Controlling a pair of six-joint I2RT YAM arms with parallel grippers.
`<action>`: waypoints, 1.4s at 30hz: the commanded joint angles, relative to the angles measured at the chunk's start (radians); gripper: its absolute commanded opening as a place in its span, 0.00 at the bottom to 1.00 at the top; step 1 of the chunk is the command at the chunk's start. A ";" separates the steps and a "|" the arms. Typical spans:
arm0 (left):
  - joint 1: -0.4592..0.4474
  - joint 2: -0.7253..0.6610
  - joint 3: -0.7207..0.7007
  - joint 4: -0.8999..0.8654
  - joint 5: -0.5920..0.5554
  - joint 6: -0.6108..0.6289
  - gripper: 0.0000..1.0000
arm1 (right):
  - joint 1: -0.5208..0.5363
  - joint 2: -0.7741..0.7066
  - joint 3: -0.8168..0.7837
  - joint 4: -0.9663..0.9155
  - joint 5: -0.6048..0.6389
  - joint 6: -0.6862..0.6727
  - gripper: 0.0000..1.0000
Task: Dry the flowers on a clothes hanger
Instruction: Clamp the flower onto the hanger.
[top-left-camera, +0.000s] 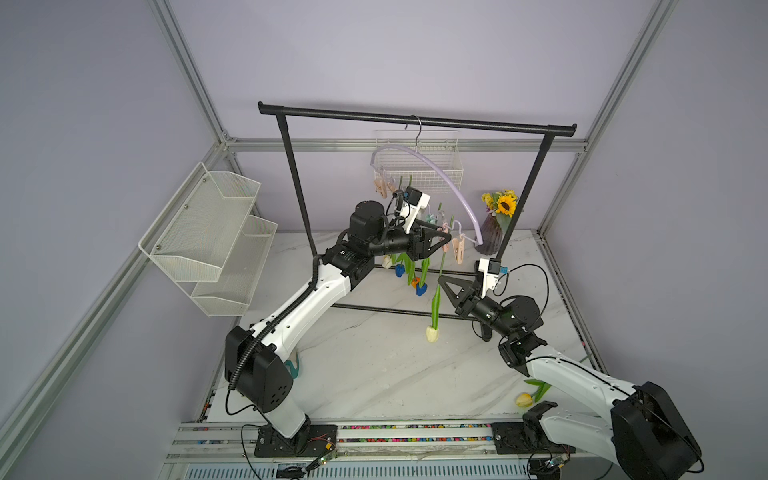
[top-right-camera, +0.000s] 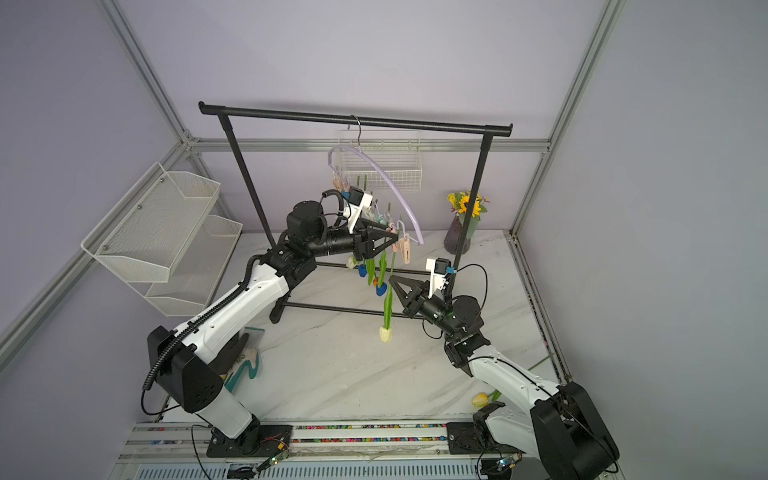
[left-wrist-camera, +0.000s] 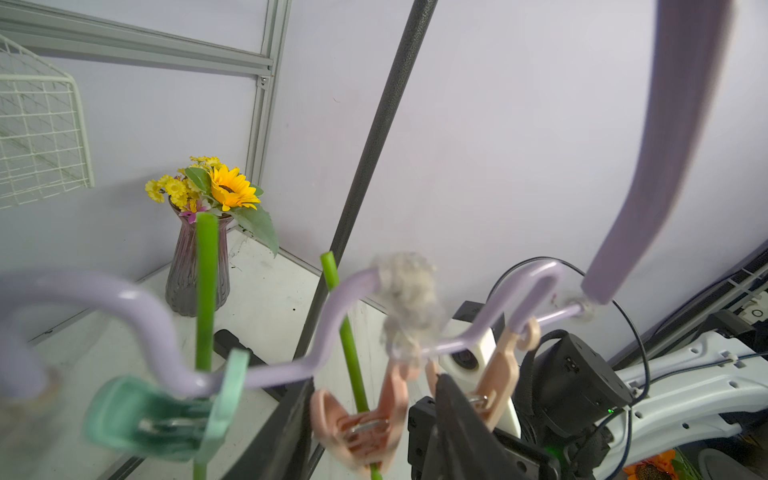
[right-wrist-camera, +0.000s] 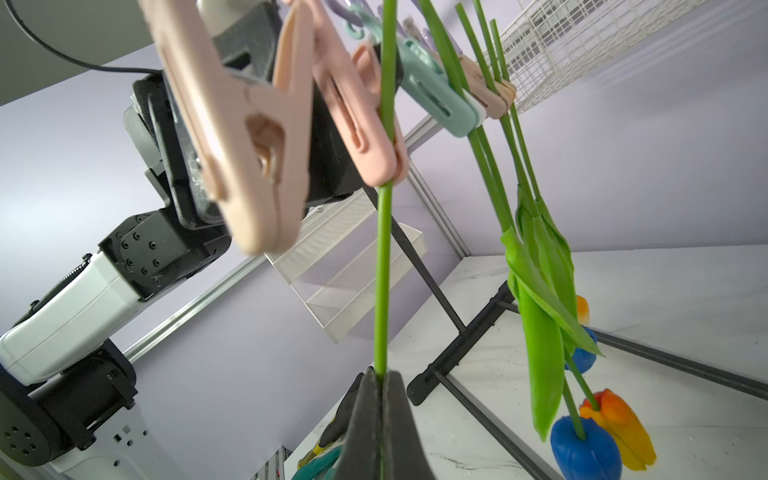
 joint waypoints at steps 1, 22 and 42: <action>0.006 -0.022 0.019 0.051 0.006 -0.004 0.54 | 0.009 -0.002 0.021 -0.007 0.023 -0.025 0.00; 0.012 -0.088 -0.020 0.072 0.009 -0.025 0.71 | 0.010 -0.082 0.106 -0.354 0.107 -0.102 0.15; 0.037 -0.187 -0.117 -0.032 -0.037 0.037 0.74 | 0.008 -0.276 0.179 -0.982 0.575 -0.067 0.56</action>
